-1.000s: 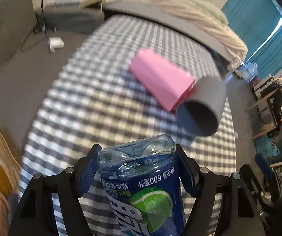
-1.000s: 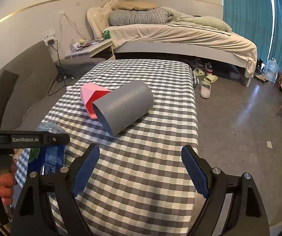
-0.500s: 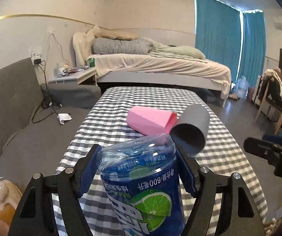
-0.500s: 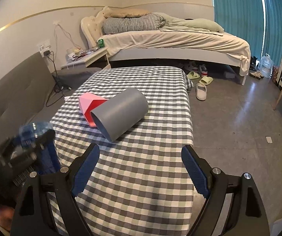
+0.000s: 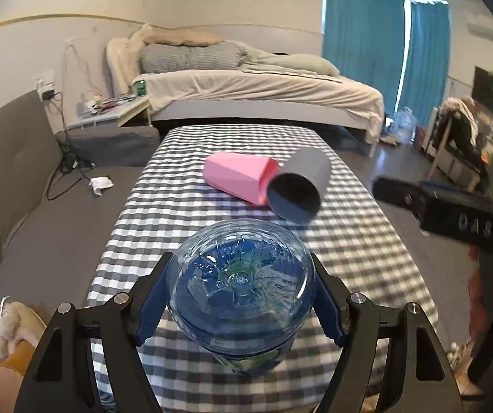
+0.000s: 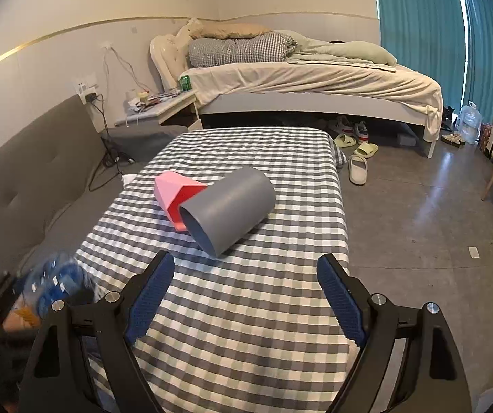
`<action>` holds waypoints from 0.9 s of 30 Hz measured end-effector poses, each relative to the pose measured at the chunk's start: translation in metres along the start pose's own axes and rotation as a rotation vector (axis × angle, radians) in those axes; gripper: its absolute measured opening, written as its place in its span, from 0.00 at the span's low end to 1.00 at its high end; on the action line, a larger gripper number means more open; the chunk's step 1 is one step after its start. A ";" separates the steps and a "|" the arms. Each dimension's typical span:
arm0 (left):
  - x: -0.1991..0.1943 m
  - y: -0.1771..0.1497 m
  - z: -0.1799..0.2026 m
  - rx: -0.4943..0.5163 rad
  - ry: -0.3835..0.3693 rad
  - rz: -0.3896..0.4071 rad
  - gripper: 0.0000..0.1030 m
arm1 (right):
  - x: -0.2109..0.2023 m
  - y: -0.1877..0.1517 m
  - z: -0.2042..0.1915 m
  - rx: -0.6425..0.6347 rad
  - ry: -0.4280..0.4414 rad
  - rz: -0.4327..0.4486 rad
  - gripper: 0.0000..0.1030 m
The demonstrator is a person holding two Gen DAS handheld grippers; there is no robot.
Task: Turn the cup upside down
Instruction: 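Rotate the held bottle with the left gripper until its cap points up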
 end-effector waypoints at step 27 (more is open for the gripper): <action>0.031 -0.050 0.018 0.022 -0.026 -0.087 0.65 | -0.022 -0.020 -0.010 -0.039 0.026 -0.017 0.83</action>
Point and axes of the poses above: each gripper's, at about its wrist camera, not at the fingertips, and x roughly the way its jaws point, z to its right, y to its top, the point moved 9 cm from there along x, roughly the way its jaws point, and after that the axes turned 2 degrees about -z, right-handed, at the moved point
